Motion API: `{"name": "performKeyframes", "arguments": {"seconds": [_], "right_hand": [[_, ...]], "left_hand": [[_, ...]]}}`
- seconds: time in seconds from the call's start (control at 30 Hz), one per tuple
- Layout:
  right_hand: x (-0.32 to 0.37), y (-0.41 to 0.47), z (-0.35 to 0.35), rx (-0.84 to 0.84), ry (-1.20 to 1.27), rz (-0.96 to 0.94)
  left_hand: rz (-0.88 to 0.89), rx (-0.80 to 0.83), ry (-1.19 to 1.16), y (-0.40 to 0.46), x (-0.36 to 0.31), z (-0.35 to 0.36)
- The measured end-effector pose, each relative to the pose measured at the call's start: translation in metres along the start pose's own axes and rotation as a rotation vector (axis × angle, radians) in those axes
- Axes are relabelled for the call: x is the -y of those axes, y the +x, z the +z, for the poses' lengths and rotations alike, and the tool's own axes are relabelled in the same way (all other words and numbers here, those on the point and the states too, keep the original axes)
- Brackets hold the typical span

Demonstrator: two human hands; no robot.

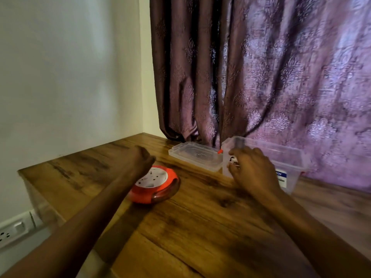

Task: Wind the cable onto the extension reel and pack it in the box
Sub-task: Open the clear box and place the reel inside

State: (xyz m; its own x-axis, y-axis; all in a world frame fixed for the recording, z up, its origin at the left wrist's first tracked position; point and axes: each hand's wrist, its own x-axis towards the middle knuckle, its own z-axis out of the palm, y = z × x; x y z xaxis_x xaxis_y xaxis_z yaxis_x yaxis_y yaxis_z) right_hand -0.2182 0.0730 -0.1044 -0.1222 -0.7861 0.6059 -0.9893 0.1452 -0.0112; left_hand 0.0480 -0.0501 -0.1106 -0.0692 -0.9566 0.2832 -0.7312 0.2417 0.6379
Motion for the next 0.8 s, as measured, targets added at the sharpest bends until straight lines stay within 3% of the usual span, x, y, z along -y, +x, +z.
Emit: {"name": "performKeyframes", "arguments": {"seconds": [0.13,0.23,0.37,0.57,0.8], "right_hand": [[-0.051,0.006,-0.004,0.078,-0.362,0.089],[-0.078,-0.001,0.002,0.203,-0.420,0.179],[-0.086,-0.012,0.006,0.175,-0.430,0.151],[-0.037,-0.034,-0.026,0.199,-0.155,-0.099],[0.037,-0.056,-0.054,0.387,0.248,-0.277]], "left_hand": [[0.232,-0.009,0.092,-0.016,-0.053,0.028],[0.278,0.190,-0.004,-0.031,-0.086,0.060],[0.281,0.357,-0.050,-0.043,-0.116,0.098],[0.146,0.414,-0.322,-0.054,-0.124,0.112],[-0.010,0.402,-0.565,-0.048,-0.099,0.082]]}}
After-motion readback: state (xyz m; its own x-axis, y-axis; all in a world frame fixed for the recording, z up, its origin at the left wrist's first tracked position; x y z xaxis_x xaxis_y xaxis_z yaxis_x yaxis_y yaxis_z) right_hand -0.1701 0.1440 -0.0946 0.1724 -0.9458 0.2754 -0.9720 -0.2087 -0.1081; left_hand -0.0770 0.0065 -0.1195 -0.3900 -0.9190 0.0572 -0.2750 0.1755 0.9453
